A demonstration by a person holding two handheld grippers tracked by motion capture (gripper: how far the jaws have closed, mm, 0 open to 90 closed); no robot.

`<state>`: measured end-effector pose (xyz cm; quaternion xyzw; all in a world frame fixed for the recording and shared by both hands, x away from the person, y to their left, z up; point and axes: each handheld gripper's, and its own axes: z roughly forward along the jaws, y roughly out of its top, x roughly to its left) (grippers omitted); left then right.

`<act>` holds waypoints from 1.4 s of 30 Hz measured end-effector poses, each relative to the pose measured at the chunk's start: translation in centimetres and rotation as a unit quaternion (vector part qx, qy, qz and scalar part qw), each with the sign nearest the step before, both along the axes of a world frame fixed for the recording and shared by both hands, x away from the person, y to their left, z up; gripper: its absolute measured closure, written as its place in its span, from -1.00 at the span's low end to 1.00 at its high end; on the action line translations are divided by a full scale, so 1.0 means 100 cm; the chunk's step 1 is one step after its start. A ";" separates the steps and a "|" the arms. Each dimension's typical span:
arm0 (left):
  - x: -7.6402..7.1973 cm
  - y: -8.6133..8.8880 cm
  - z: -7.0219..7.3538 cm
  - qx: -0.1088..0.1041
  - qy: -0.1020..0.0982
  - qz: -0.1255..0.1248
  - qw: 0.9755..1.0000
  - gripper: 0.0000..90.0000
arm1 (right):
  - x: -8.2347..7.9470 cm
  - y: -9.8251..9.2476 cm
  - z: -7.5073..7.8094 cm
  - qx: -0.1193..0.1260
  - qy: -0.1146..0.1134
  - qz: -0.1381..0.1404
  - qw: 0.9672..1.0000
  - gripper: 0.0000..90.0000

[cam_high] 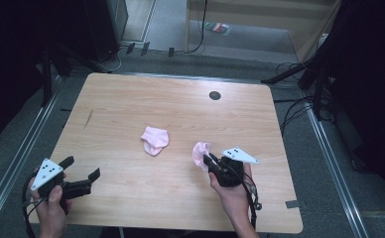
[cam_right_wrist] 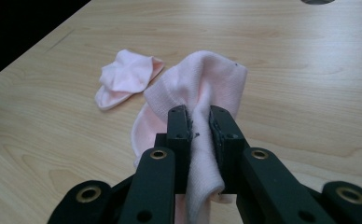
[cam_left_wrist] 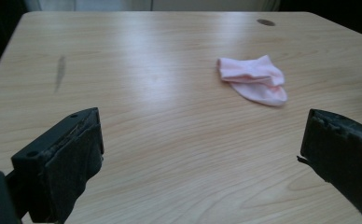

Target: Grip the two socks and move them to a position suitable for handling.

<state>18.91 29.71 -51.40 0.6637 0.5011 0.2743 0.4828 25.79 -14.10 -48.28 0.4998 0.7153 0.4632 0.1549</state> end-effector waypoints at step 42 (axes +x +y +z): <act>0.013 -0.101 -0.026 -0.095 0.065 -0.107 0.988 -0.39 | -0.064 0.089 -0.033 -0.022 0.043 0.097 0.994 0.33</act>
